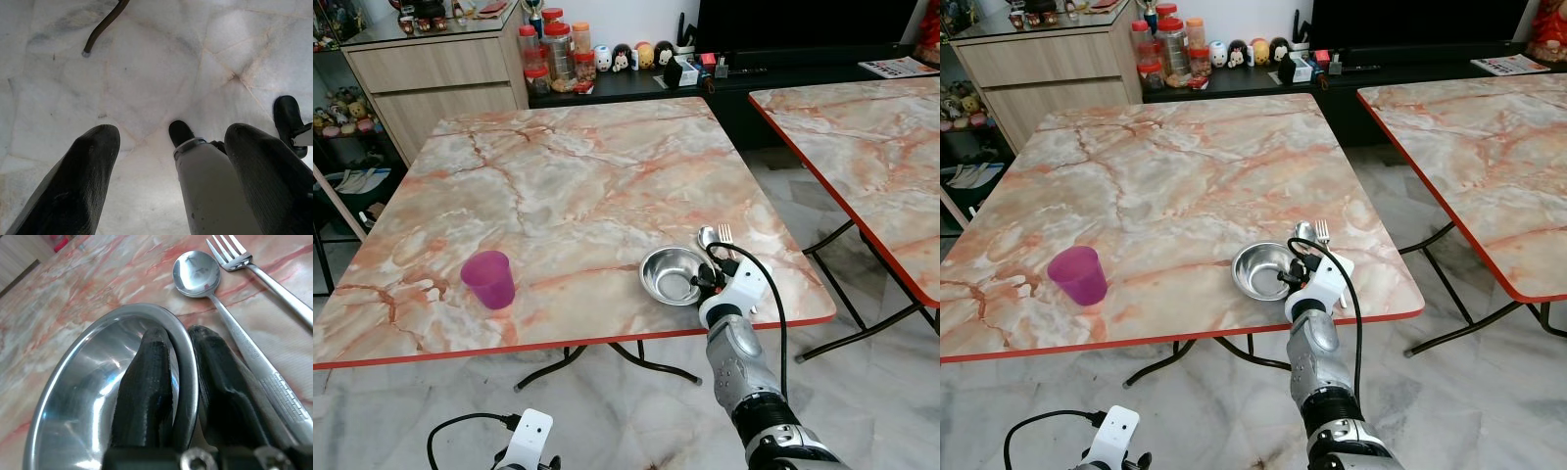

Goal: Setting the table

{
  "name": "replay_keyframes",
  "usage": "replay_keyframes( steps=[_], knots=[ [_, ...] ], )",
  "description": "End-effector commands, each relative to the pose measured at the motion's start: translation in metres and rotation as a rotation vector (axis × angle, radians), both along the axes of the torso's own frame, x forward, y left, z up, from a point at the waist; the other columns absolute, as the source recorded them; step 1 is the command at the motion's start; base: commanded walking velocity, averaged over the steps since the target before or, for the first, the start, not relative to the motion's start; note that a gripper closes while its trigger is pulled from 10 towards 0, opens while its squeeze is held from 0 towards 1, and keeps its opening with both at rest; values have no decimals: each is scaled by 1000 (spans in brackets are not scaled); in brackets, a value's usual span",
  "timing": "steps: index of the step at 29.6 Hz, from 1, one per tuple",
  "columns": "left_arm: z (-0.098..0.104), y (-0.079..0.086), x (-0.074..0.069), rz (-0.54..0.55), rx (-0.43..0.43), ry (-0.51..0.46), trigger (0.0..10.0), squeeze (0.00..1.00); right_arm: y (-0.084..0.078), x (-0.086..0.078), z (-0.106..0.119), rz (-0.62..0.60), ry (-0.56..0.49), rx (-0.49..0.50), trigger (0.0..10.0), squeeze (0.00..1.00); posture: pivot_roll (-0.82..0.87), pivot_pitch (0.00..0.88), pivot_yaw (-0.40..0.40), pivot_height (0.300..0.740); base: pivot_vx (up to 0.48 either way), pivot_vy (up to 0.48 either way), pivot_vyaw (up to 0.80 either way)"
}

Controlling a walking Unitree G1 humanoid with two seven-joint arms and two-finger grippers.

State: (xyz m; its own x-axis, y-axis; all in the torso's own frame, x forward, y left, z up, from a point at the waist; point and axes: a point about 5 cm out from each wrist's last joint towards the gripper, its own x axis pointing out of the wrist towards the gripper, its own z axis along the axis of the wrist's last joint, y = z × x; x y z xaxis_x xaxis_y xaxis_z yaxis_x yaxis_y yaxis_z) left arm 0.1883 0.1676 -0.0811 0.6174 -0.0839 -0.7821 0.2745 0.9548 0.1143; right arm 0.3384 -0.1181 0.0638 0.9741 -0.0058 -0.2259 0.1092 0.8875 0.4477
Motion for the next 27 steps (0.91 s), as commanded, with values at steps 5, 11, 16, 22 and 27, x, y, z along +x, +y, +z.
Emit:
replay_keyframes(
  steps=[5, 11, 16, 22, 27],
  knots=[
    [0, 2, 0, -20, 15, 8, 10000, 0, 3, 0, -4, -1, 34, 24, 0, 0, 71, 0, 38, 740, 0, 0, 0],
    [0, 1, 0, -24, 15, 13, 10000, 0, 6, 2, 1, 8, 8, 63, 0, 0, 73, 0, 37, 740, 0, 0, 0],
    [-1, 1, -1, -24, 17, 16, 10000, 0, 13, 6, 13, 34, -78, 129, 0, 0, 73, 0, 40, 740, 0, 0, 0],
    [-1, 1, -1, -21, 16, 16, 10000, 0, 23, 10, 29, 86, -178, 195, 10000, 0, 71, 0, 41, 740, 0, 0, 0],
    [-1, 0, -1, -24, 16, 15, 10000, 0, 25, 12, 34, 81, -207, 274, 10000, 0, 73, 0, 39, 740, 0, 0, 0]
  ],
)
